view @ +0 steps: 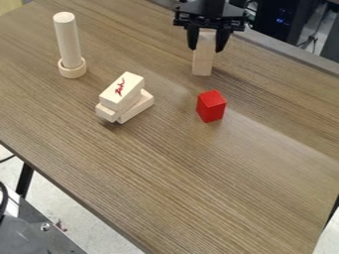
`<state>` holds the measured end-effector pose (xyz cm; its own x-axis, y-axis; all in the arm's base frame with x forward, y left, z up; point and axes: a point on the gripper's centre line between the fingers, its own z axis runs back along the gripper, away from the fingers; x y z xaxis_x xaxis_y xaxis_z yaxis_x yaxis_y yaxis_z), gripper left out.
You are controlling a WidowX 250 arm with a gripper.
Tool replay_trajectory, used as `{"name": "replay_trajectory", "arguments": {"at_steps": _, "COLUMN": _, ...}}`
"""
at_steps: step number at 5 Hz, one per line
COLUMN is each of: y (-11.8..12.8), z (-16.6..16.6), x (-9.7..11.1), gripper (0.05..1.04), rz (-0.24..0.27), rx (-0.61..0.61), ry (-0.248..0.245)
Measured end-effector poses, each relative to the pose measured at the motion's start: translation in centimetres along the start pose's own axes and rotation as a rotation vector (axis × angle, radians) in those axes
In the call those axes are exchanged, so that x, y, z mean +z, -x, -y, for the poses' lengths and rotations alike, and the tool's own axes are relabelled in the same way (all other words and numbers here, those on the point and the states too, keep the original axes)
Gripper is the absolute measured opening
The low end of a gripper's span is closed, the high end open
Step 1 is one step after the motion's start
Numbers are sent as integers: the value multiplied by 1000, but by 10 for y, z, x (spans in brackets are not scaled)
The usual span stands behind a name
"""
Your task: Put the rectangular block on top of the other block
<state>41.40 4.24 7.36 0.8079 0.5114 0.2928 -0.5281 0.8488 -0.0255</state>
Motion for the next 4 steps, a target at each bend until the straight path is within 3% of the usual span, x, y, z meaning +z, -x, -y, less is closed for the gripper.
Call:
{"name": "replay_trajectory", "arguments": {"at_steps": 1, "y": 0, "z": 3, "x": -1, "gripper": 613, "rz": 2, "rx": -6, "ry": -4}}
{"name": "replay_trajectory", "arguments": {"at_steps": 2, "y": 2, "z": 4, "x": 0, "gripper": 905, "rz": 5, "rx": -5, "ry": -23}}
{"name": "replay_trajectory", "arguments": {"at_steps": 3, "y": 3, "z": 6, "x": -2, "gripper": 1002, "rz": 9, "rx": -16, "ry": -29}}
{"name": "replay_trajectory", "arguments": {"at_steps": 4, "y": 5, "z": 5, "x": -2, "gripper": 999, "rz": -2, "rx": -25, "ry": -37}}
